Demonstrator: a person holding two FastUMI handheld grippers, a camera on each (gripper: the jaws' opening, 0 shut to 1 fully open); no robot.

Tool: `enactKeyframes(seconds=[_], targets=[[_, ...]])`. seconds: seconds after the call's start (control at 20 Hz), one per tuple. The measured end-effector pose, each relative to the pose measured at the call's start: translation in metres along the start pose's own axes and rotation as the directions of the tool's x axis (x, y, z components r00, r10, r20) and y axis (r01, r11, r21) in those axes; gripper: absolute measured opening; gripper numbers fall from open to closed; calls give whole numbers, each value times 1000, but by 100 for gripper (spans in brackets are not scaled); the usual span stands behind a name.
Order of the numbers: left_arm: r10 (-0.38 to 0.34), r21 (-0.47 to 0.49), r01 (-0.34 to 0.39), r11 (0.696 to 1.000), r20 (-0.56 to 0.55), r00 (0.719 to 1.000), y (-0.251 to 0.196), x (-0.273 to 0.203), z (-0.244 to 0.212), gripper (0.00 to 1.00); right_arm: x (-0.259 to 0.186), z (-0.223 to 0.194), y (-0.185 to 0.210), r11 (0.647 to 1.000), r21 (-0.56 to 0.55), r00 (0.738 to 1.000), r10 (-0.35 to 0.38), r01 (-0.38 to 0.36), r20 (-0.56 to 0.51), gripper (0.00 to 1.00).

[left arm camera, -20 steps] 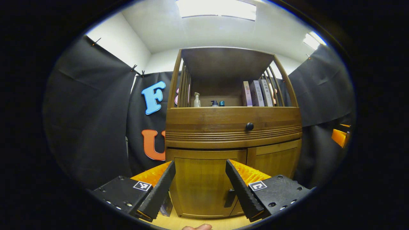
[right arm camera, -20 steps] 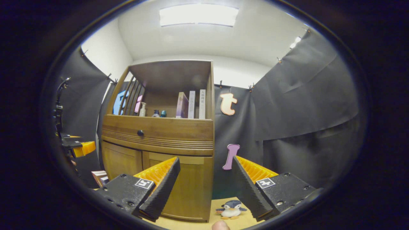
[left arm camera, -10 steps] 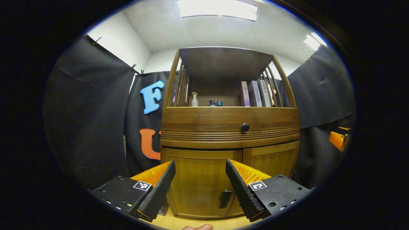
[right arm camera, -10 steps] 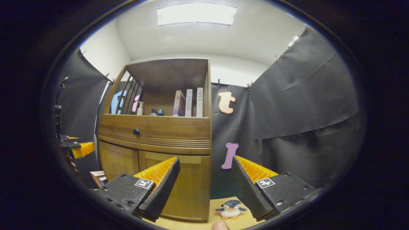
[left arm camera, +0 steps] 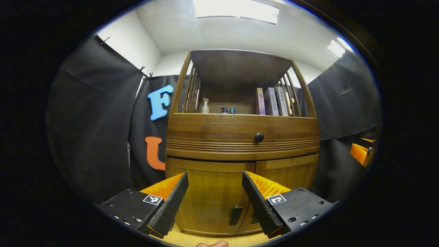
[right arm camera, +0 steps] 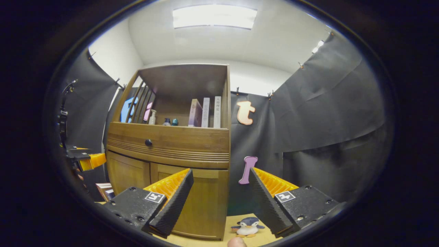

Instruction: Open the right door of the double-door shoe cabinet with the right hand, and open the left door with the left hand.

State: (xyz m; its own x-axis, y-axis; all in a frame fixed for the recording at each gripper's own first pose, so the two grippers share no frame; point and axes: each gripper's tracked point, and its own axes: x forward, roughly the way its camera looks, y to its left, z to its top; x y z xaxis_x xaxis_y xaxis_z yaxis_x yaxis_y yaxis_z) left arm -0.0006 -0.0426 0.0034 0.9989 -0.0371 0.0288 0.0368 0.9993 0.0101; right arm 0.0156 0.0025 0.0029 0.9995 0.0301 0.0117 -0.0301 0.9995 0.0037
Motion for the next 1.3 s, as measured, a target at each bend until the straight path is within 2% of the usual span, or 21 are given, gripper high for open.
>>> enactKeyframes(seconds=[0.25,0.3,0.55,0.75,1.0,1.05,1.1,1.3], targets=[[4,14,-4,1000,1,1000,4,-1,-1,100,2,-4,8,1000,6,1000,0,1,-12,100],[4,17,-4,1000,-1,1000,5,-2,-2,95,3,-6,12,1000,6,1000,2,-2,-17,100],[17,54,-17,998,-8,1000,18,-6,-6,95,10,-16,31,1000,4,999,25,-25,-37,100],[29,43,-29,999,-5,1000,30,-8,-7,95,15,-32,61,997,0,995,82,-83,-61,100],[60,49,-59,997,-10,998,56,-11,-15,95,24,-88,111,984,-10,970,175,-179,-169,100],[66,48,-66,997,-14,998,62,-11,-17,97,26,-99,118,982,-5,965,185,-190,-187,100],[74,46,-73,996,-18,997,68,-11,-18,95,29,-109,126,981,0,959,192,-196,-207,100],[120,35,-120,992,-8,993,99,-11,-19,95,54,-151,147,979,17,932,201,-205,-303,100]])
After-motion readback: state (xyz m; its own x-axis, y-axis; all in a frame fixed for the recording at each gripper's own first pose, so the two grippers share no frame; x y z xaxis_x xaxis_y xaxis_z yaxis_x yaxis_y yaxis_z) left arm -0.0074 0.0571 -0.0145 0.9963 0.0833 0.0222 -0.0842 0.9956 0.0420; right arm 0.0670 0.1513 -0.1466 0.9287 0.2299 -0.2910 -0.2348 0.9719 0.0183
